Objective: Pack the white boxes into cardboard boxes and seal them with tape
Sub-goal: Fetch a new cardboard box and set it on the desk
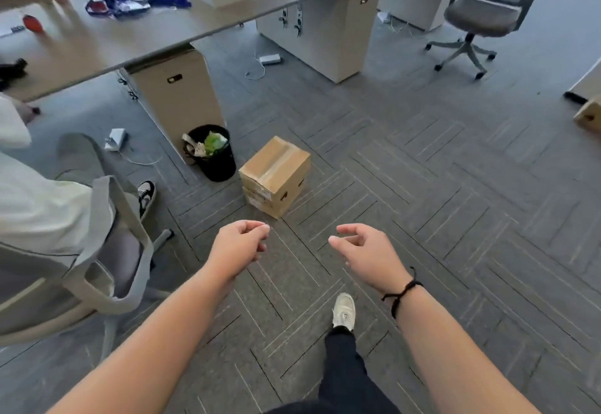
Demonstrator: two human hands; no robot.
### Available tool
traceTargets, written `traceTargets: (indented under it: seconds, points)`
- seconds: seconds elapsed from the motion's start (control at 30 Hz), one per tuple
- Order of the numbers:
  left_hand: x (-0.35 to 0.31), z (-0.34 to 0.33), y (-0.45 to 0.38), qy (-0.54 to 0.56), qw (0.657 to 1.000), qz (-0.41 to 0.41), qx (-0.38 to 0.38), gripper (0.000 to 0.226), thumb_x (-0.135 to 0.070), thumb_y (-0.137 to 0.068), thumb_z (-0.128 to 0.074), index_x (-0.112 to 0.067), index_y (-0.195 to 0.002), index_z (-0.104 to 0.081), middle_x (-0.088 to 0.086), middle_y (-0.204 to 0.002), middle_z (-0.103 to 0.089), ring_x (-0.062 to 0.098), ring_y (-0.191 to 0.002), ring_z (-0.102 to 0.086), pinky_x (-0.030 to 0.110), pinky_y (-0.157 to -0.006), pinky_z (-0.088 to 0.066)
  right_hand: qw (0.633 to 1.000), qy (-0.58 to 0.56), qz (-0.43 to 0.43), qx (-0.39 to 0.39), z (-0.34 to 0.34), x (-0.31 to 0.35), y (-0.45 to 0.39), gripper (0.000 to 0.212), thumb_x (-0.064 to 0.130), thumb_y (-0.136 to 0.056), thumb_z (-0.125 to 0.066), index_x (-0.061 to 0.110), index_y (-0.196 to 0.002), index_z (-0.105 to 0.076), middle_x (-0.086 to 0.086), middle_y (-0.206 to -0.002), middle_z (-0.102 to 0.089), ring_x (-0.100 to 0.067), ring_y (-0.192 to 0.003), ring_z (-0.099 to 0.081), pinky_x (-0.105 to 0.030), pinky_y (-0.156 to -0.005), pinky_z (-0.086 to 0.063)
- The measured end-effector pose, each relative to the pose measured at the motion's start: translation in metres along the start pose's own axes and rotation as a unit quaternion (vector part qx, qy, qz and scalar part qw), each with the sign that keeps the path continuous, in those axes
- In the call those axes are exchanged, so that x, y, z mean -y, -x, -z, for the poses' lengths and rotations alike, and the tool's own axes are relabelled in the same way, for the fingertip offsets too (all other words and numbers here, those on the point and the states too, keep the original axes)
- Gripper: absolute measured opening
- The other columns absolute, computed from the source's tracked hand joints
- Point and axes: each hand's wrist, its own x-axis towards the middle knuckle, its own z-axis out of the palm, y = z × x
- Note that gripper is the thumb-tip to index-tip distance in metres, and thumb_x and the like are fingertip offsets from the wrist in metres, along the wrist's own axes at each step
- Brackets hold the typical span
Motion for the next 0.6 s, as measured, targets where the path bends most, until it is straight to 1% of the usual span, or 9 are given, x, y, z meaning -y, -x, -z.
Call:
traceTargets:
  seconds: [0.1,0.2,0.23,0.3,0.4,0.47,0.53,0.6]
  points:
    - [-0.043,-0.025,-0.059,0.004,0.999,0.010,-0.034,0.009,-0.021,-0.096,-0.065,-0.016,-0.098,-0.072,0.006,-0.096,-0.073,0.017,-0.079,-0.068,0.042,-0.082,-0.060,1.000,0.005,0.013,0.022,0.029,0.023,-0.080,0.035,0.032,-0.092,-0.069,0.018,-0.124,-0.064,0.007,-0.095,-0.069,-0.006,-0.074,-0.062,-0.022,-0.069,-0.050]
    - [-0.092,-0.045,-0.112,0.029,0.997,0.030,-0.061,0.008,-0.020,-0.097,-0.065,-0.014,-0.096,-0.071,0.006,-0.093,-0.072,0.017,-0.077,-0.066,0.041,-0.081,-0.060,0.998,0.029,0.017,0.056,0.062,0.054,-0.155,0.034,0.034,-0.093,-0.067,0.020,-0.124,-0.062,0.003,-0.097,-0.068,-0.007,-0.072,-0.062,-0.021,-0.065,-0.050]
    - [-0.106,-0.051,-0.128,0.039,0.996,0.033,-0.071,0.009,-0.020,-0.097,-0.065,-0.014,-0.096,-0.071,0.005,-0.092,-0.072,0.018,-0.077,-0.066,0.041,-0.081,-0.059,0.997,0.038,0.023,0.064,0.071,0.065,-0.179,0.035,0.035,-0.093,-0.067,0.020,-0.125,-0.061,0.002,-0.097,-0.068,-0.008,-0.073,-0.063,-0.023,-0.066,-0.050]
    - [-0.130,-0.059,-0.159,0.057,0.994,0.038,-0.088,0.009,-0.020,-0.097,-0.064,-0.014,-0.096,-0.071,0.004,-0.090,-0.071,0.018,-0.078,-0.066,0.041,-0.080,-0.059,0.995,0.061,0.037,0.072,0.083,0.087,-0.227,0.037,0.037,-0.092,-0.067,0.020,-0.125,-0.062,0.001,-0.098,-0.068,-0.011,-0.078,-0.063,-0.030,-0.075,-0.054]
    - [-0.151,-0.063,-0.197,0.080,0.989,0.060,-0.113,0.009,-0.021,-0.098,-0.064,-0.015,-0.101,-0.070,0.006,-0.093,-0.071,0.020,-0.081,-0.066,0.043,-0.083,-0.059,0.989,0.090,0.047,0.105,0.084,0.115,-0.289,0.039,0.038,-0.092,-0.067,0.019,-0.127,-0.062,0.002,-0.098,-0.066,-0.012,-0.083,-0.064,-0.035,-0.084,-0.057]
    - [-0.156,-0.064,-0.225,0.093,0.984,0.081,-0.129,0.010,-0.021,-0.098,-0.064,-0.015,-0.104,-0.069,0.007,-0.097,-0.070,0.021,-0.084,-0.066,0.045,-0.086,-0.059,0.984,0.106,0.047,0.133,0.077,0.128,-0.327,0.039,0.037,-0.093,-0.066,0.020,-0.128,-0.059,0.003,-0.098,-0.065,-0.010,-0.080,-0.064,-0.031,-0.080,-0.057]
    - [-0.160,-0.064,-0.261,0.107,0.979,0.103,-0.140,0.008,-0.021,-0.098,-0.063,-0.016,-0.102,-0.068,0.007,-0.097,-0.069,0.021,-0.083,-0.065,0.045,-0.087,-0.058,0.979,0.126,0.042,0.152,0.069,0.138,-0.368,0.040,0.038,-0.093,-0.066,0.021,-0.128,-0.059,0.001,-0.101,-0.066,-0.009,-0.077,-0.062,-0.027,-0.074,-0.053]
    - [-0.163,-0.064,-0.304,0.124,0.974,0.120,-0.144,0.008,-0.020,-0.098,-0.063,-0.015,-0.100,-0.069,0.007,-0.093,-0.068,0.021,-0.082,-0.064,0.044,-0.086,-0.058,0.975,0.146,0.041,0.160,0.058,0.145,-0.413,0.040,0.038,-0.092,-0.067,0.020,-0.128,-0.059,0.001,-0.103,-0.067,-0.009,-0.079,-0.062,-0.026,-0.073,-0.052]
